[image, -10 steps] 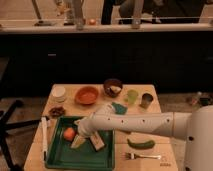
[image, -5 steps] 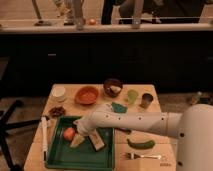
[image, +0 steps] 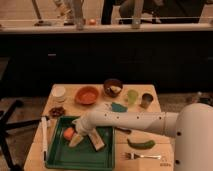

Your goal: Place apple in paper cup

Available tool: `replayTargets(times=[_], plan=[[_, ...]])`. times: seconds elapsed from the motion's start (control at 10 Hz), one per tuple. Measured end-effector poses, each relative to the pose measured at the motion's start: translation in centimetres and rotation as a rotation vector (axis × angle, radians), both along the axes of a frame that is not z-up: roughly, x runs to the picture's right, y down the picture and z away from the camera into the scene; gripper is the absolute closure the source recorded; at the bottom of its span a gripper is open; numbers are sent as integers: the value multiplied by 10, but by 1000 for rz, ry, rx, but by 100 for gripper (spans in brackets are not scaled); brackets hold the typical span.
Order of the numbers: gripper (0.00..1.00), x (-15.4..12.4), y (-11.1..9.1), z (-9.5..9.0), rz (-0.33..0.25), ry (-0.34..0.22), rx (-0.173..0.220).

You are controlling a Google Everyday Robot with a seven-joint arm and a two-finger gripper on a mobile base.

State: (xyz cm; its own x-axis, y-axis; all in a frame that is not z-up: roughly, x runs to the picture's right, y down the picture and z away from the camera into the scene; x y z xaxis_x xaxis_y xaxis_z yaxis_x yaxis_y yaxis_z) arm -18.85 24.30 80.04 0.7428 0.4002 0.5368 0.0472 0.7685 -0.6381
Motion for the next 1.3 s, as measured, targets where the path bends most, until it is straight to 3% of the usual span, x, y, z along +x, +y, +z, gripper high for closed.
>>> replayTargets(times=[0.1,0.8,1.1,1.3], plan=[[25,0,0,-1,-2,-1,4],[95,-3,-1,-4,-19,8,15],[100,2,-12,-14,-9,6,41],[100,9,-31,-29,18,-10,75]])
